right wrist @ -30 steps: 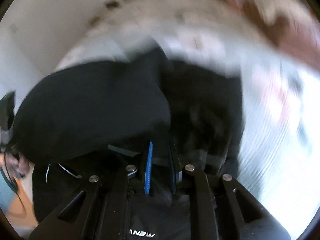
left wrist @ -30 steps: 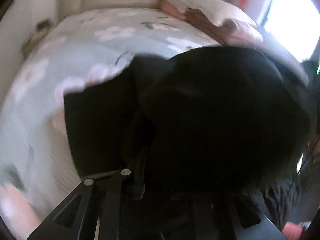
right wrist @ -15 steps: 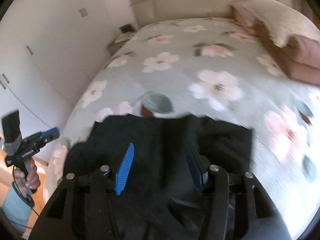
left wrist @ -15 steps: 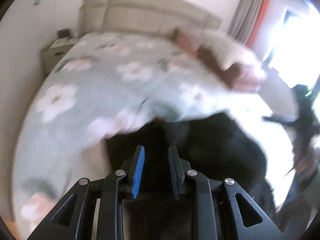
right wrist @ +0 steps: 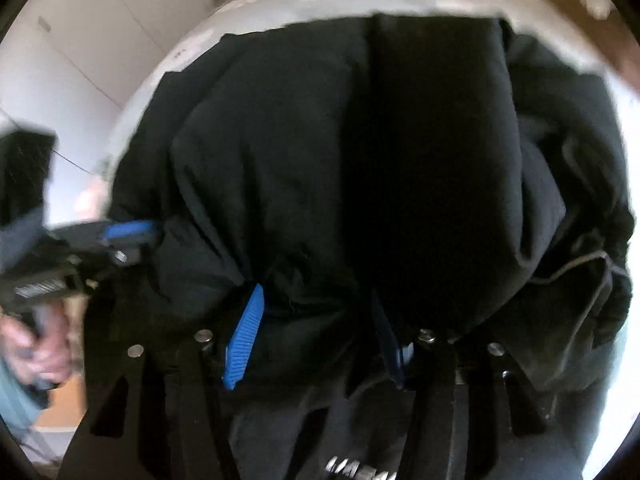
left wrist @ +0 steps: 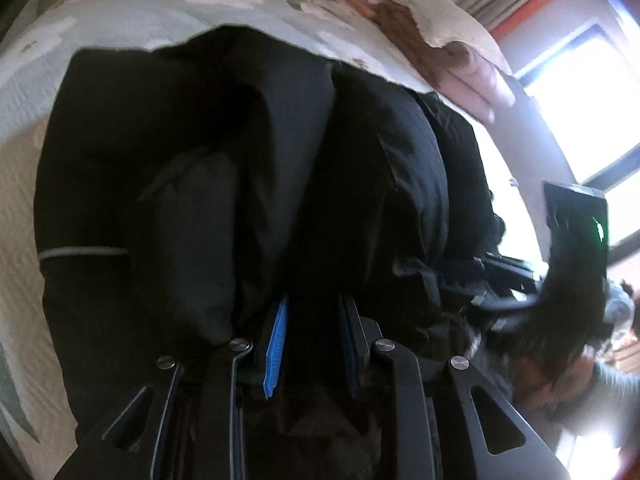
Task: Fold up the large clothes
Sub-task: 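Fold the held hood end over the jacket body with both grippers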
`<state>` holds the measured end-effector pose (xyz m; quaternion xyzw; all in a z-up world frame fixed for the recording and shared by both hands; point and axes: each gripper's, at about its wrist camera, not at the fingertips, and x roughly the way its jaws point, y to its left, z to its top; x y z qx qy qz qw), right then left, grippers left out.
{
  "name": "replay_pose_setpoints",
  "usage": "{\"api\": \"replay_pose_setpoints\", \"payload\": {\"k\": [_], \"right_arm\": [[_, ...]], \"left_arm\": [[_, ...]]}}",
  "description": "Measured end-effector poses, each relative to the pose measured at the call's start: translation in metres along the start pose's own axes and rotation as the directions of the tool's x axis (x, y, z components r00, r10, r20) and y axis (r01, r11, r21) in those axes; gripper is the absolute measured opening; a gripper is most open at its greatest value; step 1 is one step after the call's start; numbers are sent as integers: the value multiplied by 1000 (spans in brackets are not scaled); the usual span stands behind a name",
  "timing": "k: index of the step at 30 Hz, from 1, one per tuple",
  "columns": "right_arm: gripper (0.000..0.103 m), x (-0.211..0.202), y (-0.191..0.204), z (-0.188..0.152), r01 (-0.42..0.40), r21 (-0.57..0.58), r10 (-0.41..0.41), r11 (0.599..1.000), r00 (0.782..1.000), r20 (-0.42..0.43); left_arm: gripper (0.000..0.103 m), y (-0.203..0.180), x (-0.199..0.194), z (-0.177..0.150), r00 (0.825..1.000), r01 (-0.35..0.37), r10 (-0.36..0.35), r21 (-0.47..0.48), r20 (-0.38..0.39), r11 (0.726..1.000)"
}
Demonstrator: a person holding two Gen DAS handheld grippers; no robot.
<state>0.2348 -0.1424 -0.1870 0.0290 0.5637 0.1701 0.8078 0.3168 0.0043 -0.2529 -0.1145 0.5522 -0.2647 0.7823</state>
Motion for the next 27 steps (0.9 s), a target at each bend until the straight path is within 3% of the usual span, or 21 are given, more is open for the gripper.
{"api": "replay_pose_setpoints", "payload": {"k": [4,8,9,10,13,15,19,24,27], "right_arm": [[55,-24,-1,3,-19,18,19,1000,1000,-10],[55,-84,14,4,-56,-26,58,998,992,112],[55,-89,18,4,-60,-38,64,997,990,127],[55,-86,21,4,-64,-45,69,997,990,120],[55,-39,18,-5,5,-45,-3,999,999,43],[55,-4,8,-8,-12,-10,12,1000,1000,-8],[55,-8,6,-11,-23,-35,26,999,997,73],[55,-18,7,-26,-25,-56,33,998,990,140],[55,-31,-1,-36,-35,-55,44,998,986,163]], "left_arm": [[26,-23,-36,-5,999,7,-9,57,43,998],[29,-33,-83,-16,982,151,-156,58,102,987],[38,-34,-87,-19,977,174,-179,54,112,983],[44,-33,-84,-21,979,168,-172,44,113,985],[44,-19,-38,-30,995,92,-92,-8,38,996],[41,-12,-10,-35,997,69,-70,-31,-17,997],[40,-17,-3,-43,997,55,-58,53,55,997],[41,-21,-14,-58,988,63,-74,86,135,994],[41,-31,-42,-78,979,-9,-22,154,204,988]]}}
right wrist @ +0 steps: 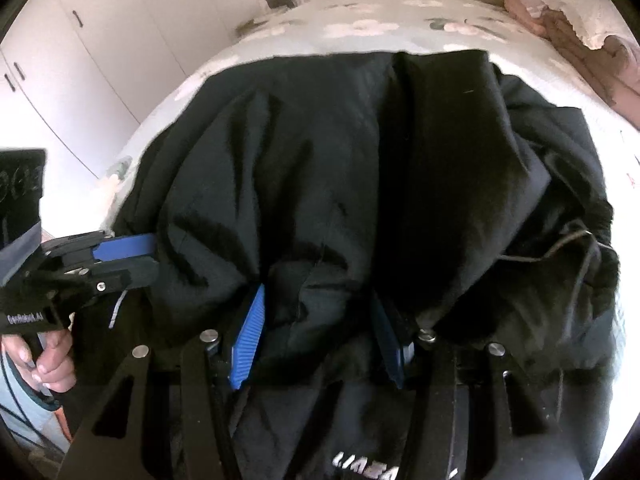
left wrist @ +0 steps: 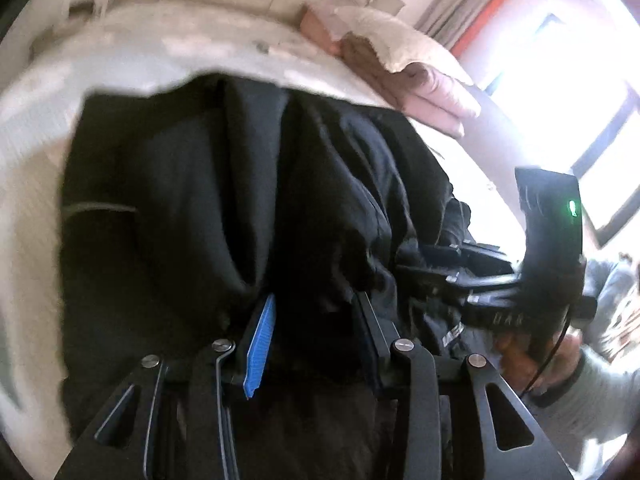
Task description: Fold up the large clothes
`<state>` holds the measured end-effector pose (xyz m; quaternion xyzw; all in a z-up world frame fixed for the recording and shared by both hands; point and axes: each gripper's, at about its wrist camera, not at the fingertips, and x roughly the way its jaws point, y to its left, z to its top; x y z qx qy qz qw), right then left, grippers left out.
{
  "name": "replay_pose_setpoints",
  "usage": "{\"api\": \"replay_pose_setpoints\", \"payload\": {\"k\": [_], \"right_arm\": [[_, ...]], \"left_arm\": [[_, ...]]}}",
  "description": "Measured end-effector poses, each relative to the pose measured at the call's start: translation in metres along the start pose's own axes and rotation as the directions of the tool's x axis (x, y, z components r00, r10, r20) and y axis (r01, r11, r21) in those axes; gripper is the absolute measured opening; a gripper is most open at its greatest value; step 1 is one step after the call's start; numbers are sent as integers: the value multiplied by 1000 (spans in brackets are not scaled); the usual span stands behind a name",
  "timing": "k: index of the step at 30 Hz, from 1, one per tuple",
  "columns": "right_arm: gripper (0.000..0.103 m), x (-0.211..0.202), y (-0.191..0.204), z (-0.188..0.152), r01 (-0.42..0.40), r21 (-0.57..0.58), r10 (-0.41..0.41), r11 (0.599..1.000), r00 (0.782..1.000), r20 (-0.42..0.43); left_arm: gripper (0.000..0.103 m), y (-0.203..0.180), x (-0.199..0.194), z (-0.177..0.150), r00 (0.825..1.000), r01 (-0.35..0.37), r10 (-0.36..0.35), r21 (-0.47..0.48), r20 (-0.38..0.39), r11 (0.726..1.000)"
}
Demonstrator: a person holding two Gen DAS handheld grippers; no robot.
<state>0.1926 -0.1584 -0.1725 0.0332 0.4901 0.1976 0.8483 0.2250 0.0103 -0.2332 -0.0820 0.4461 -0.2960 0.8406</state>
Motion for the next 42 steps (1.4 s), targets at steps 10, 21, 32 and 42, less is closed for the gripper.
{"api": "replay_pose_setpoints", "payload": {"k": [10,21,32,42], "right_arm": [[56,-151,4,-97,103,143,-123,984,983,138],[62,-267,-7,-176,231,306,-296,924,937,187],[62,-227,-81,-234,245,441,-291,864,956,39],[62,-184,-131,-258,256,480,-266,839,963,-49]], "left_arm": [[41,-28,-173,-74,981,-96,108,-75,161,992],[58,-29,-264,-168,964,-222,243,-178,106,959],[57,50,-174,-228,974,-224,185,-446,-130,866],[14,9,-179,-229,999,-31,22,-371,-29,928]]}}
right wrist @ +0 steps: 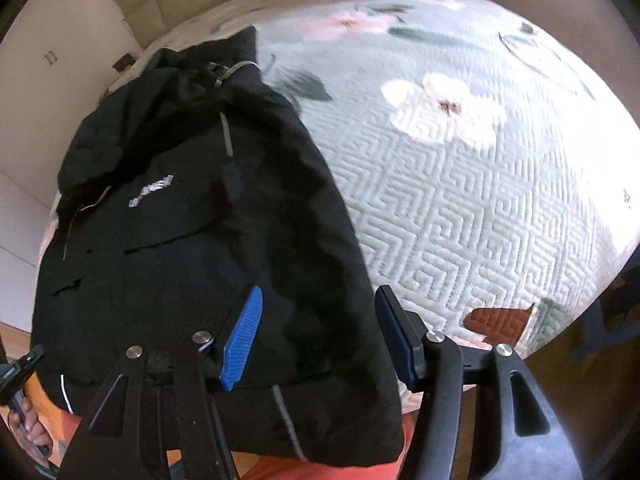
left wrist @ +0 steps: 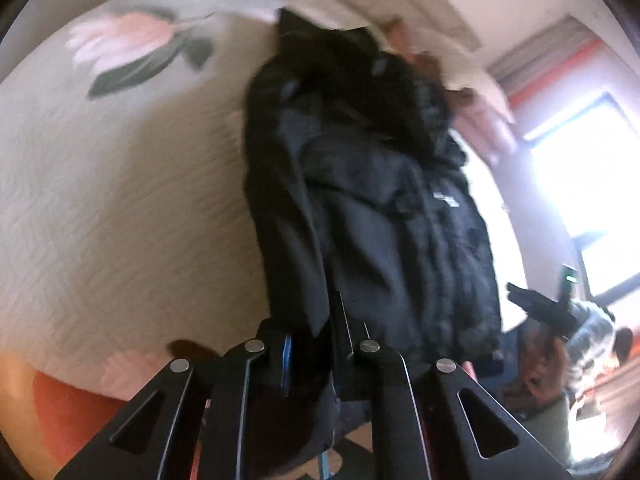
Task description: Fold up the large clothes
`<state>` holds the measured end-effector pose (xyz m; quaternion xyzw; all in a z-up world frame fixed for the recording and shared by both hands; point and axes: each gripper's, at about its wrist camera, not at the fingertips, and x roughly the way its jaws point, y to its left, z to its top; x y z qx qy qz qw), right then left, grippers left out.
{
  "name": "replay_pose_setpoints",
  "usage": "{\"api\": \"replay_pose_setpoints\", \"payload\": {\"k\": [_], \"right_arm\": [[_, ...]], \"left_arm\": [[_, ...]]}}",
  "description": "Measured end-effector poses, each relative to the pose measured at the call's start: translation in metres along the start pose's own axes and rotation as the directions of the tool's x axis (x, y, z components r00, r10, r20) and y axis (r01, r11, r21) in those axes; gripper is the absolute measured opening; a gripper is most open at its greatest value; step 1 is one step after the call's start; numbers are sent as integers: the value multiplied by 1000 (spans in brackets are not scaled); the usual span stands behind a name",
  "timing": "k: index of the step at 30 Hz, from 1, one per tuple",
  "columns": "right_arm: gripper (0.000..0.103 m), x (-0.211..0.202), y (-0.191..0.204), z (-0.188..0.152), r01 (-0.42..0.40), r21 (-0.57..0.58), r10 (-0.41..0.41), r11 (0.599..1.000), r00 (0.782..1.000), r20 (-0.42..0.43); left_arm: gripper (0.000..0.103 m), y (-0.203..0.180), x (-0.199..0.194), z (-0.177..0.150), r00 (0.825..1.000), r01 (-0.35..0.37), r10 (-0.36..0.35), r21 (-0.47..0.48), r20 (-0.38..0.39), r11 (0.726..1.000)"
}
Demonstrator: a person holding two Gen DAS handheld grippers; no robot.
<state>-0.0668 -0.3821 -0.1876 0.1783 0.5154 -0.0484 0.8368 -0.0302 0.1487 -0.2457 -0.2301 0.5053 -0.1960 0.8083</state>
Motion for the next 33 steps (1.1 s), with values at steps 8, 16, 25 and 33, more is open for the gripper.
{"api": "replay_pose_setpoints", "payload": {"k": [8,16,25,33], "right_arm": [[62,29,-12,-14,-42,26,44,999,996,-76],[30,-12,22,-24,-188,-96,179,977,979,-96],[51,30,-8,-52,-198,12,195,980,954,-226],[21,9,40,-69,-127,-238,80,963,977,-199]], "left_arm": [[44,13,31,-12,996,-20,12,-91,-91,996],[15,-24,-4,-5,985,170,-170,1,2,985],[34,-1,31,-26,984,135,-145,-97,-106,986],[13,-29,21,-28,995,66,-65,4,-76,998]]}}
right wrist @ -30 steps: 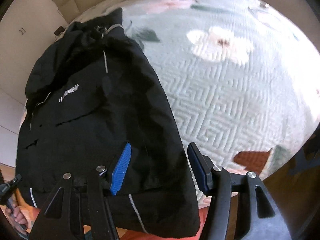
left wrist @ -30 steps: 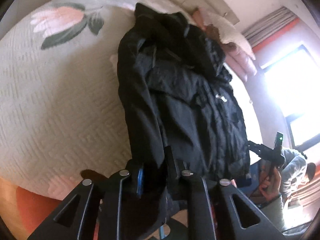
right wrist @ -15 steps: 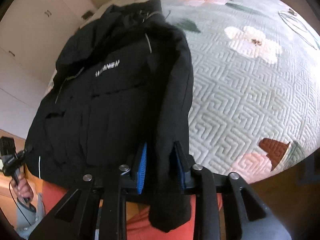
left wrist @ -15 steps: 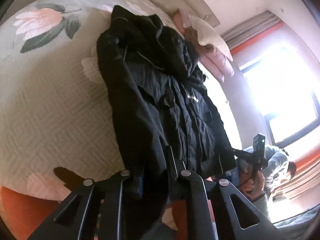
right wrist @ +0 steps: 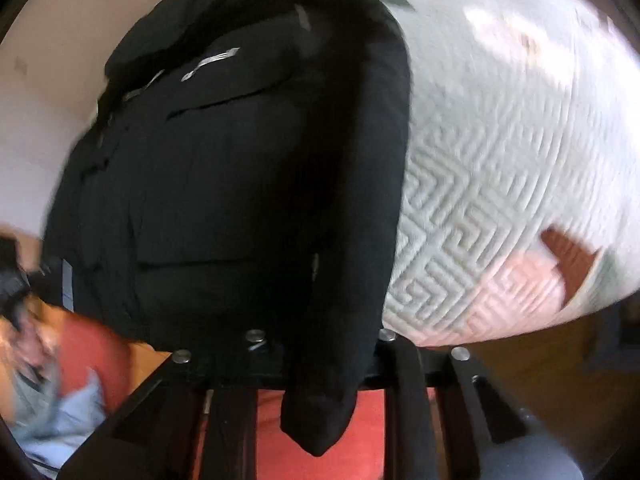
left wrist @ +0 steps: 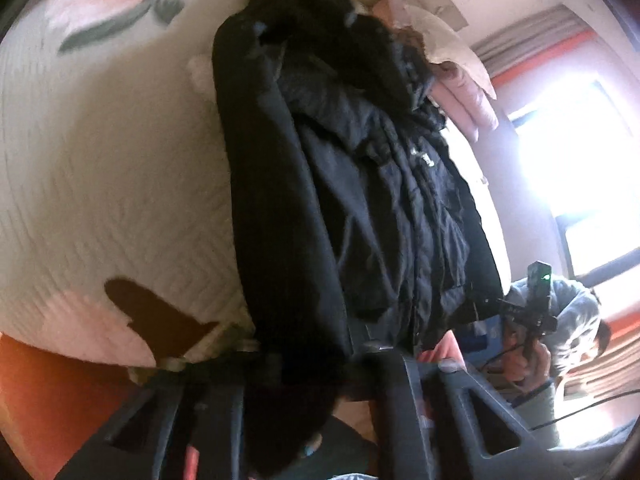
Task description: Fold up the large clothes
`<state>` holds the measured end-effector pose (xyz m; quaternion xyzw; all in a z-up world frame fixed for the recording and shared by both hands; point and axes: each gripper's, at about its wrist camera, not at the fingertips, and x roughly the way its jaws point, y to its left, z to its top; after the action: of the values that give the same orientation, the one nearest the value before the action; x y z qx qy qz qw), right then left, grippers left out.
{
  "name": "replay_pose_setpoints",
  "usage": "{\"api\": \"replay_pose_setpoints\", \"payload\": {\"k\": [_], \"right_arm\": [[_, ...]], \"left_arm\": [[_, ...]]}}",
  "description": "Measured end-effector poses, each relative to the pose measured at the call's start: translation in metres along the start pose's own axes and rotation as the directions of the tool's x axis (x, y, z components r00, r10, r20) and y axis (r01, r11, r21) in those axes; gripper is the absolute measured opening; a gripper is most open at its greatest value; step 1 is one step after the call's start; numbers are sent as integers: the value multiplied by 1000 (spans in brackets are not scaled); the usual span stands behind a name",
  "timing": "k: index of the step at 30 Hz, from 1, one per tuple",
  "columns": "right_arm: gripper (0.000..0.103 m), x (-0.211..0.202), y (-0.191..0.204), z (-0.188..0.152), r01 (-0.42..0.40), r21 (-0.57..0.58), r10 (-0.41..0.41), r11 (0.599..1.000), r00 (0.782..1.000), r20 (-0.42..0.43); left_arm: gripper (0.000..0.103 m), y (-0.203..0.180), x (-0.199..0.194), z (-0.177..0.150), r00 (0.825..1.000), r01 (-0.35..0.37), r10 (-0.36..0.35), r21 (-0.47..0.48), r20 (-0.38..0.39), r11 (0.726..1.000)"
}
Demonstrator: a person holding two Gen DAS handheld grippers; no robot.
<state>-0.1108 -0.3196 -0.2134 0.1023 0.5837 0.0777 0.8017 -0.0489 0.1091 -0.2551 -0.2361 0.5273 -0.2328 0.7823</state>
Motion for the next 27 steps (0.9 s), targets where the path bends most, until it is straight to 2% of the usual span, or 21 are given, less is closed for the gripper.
{"api": "replay_pose_setpoints", "payload": {"k": [1,4,7,12,14,19,21,23,27], "right_arm": [[16,-5,8,-1,23,-24,-22,999,1000,14],[15,-35,20,9,5,-42,-1,999,996,91],[14,-70,21,21,-27,-36,33,999,984,175],[14,-125,20,65,-111,-28,114,993,940,322],[14,-140,15,89,-148,-4,139,989,918,372],[15,-158,-2,156,-176,88,118,980,882,456],[15,-158,-5,182,-179,102,108,979,868,485],[14,-152,-1,214,-164,117,83,980,859,504],[15,-123,5,267,-149,144,54,978,855,516]], "left_arm": [[12,0,-10,4,1000,15,-15,0,22,1000],[12,-8,-42,17,986,115,-113,-8,123,993],[12,-20,-76,39,960,164,-164,18,227,986],[12,-27,-109,85,902,263,-265,55,341,963],[12,-30,-114,106,884,269,-280,82,375,960],[13,-35,-115,178,848,305,-318,100,423,947],[13,-37,-111,205,839,301,-315,104,444,948],[14,-39,-104,229,842,256,-273,101,465,961],[15,-42,-77,271,854,100,-129,85,504,991]]}}
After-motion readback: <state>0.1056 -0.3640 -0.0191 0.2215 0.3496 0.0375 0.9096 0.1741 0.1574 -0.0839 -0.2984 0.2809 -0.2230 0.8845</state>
